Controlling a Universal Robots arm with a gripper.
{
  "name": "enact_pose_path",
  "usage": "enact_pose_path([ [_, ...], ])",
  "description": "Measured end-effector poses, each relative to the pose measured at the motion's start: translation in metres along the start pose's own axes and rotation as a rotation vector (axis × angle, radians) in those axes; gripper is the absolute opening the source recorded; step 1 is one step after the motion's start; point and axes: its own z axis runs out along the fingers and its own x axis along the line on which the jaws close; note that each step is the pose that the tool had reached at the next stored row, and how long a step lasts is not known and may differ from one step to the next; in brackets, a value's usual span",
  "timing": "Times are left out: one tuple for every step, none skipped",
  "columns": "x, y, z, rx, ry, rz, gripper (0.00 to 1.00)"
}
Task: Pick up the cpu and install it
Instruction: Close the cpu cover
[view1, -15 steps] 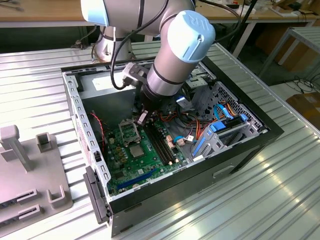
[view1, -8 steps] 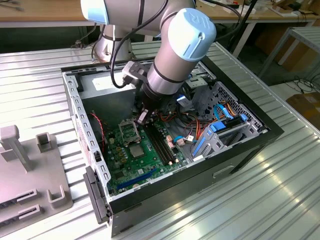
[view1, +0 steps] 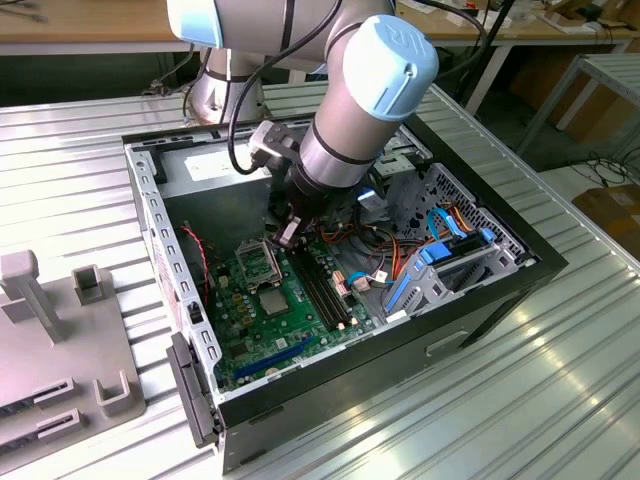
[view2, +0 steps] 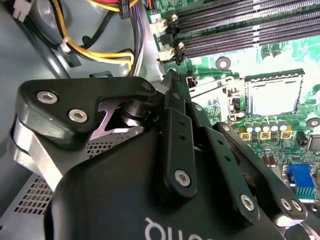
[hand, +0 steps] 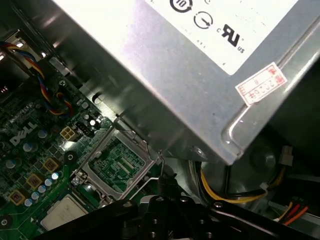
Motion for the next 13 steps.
enact_pose_path([
  [-0.0005, -0.0004, 0.0002, -0.0001, -0.0002, 0.0, 0.11],
  [-0.0005, -0.0006, 0.0008, -0.0001, -0.0003, 0.0, 0.11],
  [-0.0005, -0.0009, 0.0017, 0.0, -0.0001, 0.0, 0.11],
  [-0.0004, -0.0013, 0.0032, 0.0001, 0.0, 0.0, 0.11],
  [-0.0003, -0.0018, 0.0055, 0.0001, 0.0001, 0.0, 0.11],
  [-0.0003, -0.0021, 0.0071, 0.0, 0.0, 0.0, 0.11],
  [-0.0005, -0.0022, 0.0074, 0.0001, 0.0001, 0.0, 0.11],
  [-0.0006, -0.0022, 0.0074, 0.0001, 0.0002, 0.0, 0.11],
  [-0.0007, -0.0023, 0.0074, 0.0002, 0.0002, 0.0, 0.11],
  [-0.0009, -0.0023, 0.0075, 0.0, -0.0001, 0.0, 0.11],
  [-0.001, -0.0022, 0.0076, 0.0, -0.0001, 0.0, 0.11],
  [-0.0016, -0.0019, 0.0077, 0.0, 0.0, 0.0, 0.11],
  [-0.0022, -0.0012, 0.0078, 0.0002, 0.0, 0.0, 0.11],
])
